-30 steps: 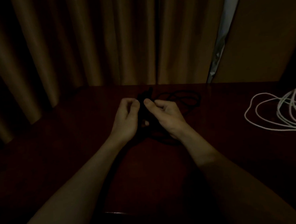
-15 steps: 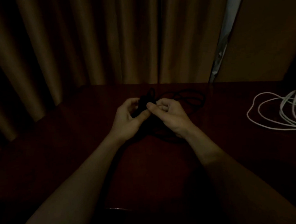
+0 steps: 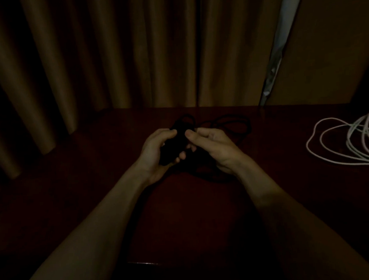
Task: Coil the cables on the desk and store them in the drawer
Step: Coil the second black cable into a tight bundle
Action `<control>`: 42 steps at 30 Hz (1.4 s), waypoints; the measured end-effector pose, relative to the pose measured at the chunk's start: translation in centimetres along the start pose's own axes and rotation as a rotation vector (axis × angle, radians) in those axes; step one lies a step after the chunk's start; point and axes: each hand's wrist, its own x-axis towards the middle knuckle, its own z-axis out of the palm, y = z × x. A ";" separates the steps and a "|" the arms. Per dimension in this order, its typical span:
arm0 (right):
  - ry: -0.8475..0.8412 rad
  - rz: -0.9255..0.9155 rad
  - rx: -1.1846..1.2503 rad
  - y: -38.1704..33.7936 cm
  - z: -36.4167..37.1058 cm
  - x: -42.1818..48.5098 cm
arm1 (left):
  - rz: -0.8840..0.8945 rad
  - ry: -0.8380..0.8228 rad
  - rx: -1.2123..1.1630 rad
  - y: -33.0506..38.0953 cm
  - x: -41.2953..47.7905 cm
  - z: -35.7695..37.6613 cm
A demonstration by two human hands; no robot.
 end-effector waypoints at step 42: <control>0.204 -0.189 -0.608 0.6 0.9 0.7 | 0.210 0.262 0.282 -0.7 0.2 0.0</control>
